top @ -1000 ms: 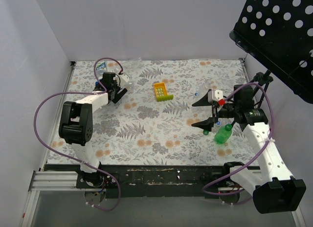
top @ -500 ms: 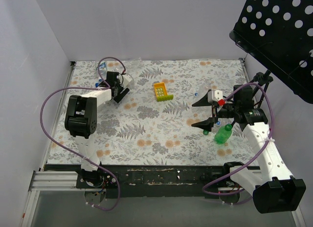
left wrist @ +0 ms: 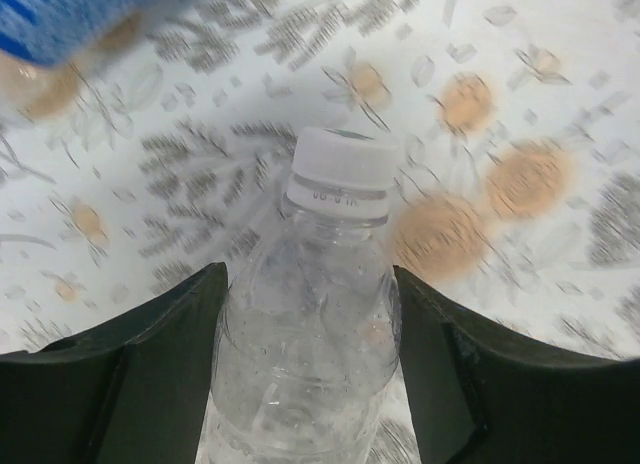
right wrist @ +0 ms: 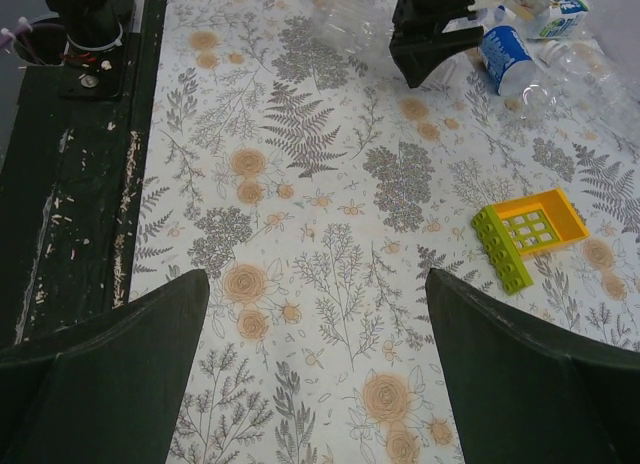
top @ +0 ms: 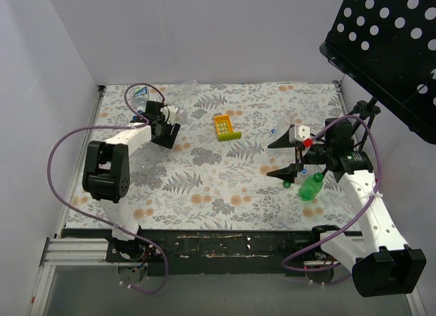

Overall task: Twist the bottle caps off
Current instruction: Pick up the plastic bottle at the center of the board, then unscrew the bottle cap from the plastic bottle.

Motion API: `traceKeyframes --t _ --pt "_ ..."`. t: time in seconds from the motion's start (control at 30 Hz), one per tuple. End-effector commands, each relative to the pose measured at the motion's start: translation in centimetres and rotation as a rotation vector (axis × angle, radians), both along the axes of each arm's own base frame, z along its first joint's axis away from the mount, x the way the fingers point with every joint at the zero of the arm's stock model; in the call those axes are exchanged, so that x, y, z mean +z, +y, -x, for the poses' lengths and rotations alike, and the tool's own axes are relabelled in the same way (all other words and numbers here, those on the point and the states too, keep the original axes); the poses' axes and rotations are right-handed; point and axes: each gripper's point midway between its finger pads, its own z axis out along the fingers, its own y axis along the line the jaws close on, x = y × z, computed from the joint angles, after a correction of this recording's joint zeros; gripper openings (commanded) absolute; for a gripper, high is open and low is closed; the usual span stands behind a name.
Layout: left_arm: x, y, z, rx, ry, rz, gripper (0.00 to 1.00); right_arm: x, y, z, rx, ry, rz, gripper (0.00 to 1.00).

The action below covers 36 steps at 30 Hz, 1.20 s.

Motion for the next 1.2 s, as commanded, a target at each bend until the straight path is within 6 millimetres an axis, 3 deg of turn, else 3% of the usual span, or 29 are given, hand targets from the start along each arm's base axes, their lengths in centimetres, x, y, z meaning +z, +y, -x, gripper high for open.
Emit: traceKeyframes --t 0.0,0.23,0.4,0.67,0.83,1.0,1.17 --pt "4.6 -3.1 3.1 -0.003 -0.033 0.211 0.36 0.9 -0.1 0.1 -0.010 -0.017 0.006 0.97" --pt "10.0 -7.6 6.5 -0.218 -0.171 0.370 0.12 1.3 -0.1 0.2 -0.021 0.024 0.086 0.96" --pt "13.1 -12.3 11.0 -0.449 -0.247 0.472 0.04 1.5 0.8 0.4 -0.013 0.053 0.175 0.95" --pt "15.6 -19.1 17.9 -0.659 -0.301 0.579 0.01 2.2 4.2 1.7 0.064 0.191 0.203 0.93" --pt "16.4 -21.1 21.1 -0.698 -0.329 0.668 0.01 2.3 5.5 1.1 0.027 0.339 0.174 0.91" --pt "16.5 -22.6 22.8 -0.723 -0.314 0.701 0.01 0.6 7.0 -0.7 -0.126 0.502 0.205 0.90" --pt "16.3 -23.9 23.4 -0.736 -0.298 0.710 0.00 0.0 8.6 -0.5 -0.125 0.583 0.204 0.89"
